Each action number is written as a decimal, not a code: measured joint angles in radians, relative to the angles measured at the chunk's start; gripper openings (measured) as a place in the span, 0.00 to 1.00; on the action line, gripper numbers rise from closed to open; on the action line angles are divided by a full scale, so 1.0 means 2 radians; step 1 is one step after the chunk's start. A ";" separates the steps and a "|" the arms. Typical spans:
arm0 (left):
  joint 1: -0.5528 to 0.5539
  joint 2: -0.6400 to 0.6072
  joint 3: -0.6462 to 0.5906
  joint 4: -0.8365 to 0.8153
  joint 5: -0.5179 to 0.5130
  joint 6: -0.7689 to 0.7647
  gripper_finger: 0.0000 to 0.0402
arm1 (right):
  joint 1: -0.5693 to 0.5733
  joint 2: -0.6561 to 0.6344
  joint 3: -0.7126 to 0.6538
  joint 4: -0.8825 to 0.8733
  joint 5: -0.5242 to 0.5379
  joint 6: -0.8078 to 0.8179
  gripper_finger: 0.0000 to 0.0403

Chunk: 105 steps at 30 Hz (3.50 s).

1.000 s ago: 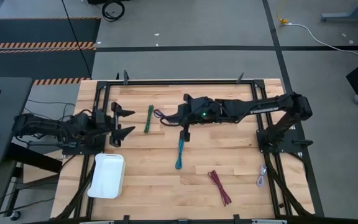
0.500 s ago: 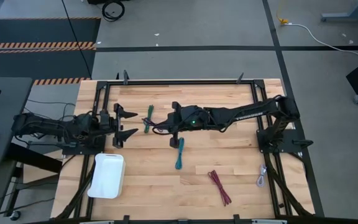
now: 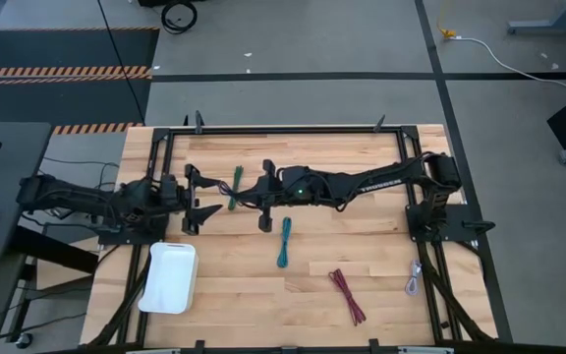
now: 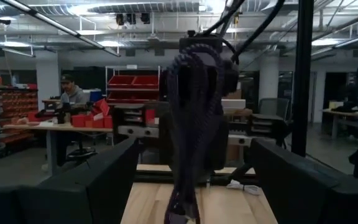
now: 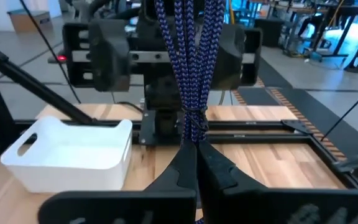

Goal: Pick and place USB-C Cables
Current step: Put the dark blue charger cable into the white bin

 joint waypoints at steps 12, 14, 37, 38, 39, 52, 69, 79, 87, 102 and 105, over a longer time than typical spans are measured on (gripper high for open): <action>0.021 0.110 0.056 0.015 -0.011 -0.032 0.75 | 0.001 0.003 0.000 0.001 -0.004 0.002 0.00; 0.021 0.130 0.067 0.015 -0.031 -0.018 0.70 | 0.001 0.003 0.000 -0.003 -0.004 0.002 0.00; 0.021 0.110 0.190 -0.378 -0.145 -0.058 0.04 | 0.000 -0.071 0.000 -0.409 0.037 0.040 0.37; 0.020 0.112 0.207 -0.417 -0.151 -0.072 0.04 | 0.001 -0.077 0.000 -0.439 0.045 0.055 0.37; 0.020 0.111 0.221 -0.453 -0.157 -0.086 0.04 | 0.001 -0.084 0.000 -0.462 0.054 0.067 0.37; -0.009 0.121 0.414 -0.873 -0.026 -0.336 0.04 | -0.016 -0.087 0.000 -0.469 0.081 0.051 0.36; -0.200 0.174 0.370 -0.951 0.142 -0.816 0.03 | -0.029 -0.087 0.000 -0.492 0.076 0.025 0.36; -0.317 0.227 0.365 -0.923 0.086 -0.962 0.03 | -0.042 -0.087 0.000 -0.494 0.076 0.003 0.36; -0.386 0.304 0.365 -0.902 0.068 -1.025 0.03 | -0.050 -0.087 0.000 -0.489 0.076 0.001 0.36; -0.404 0.357 0.365 -0.894 0.052 -1.031 0.06 | -0.047 -0.087 0.000 -0.475 0.057 0.005 0.36; -0.404 0.357 0.365 -0.894 0.054 -1.032 0.07 | -0.047 -0.087 0.000 -0.475 0.053 0.005 0.36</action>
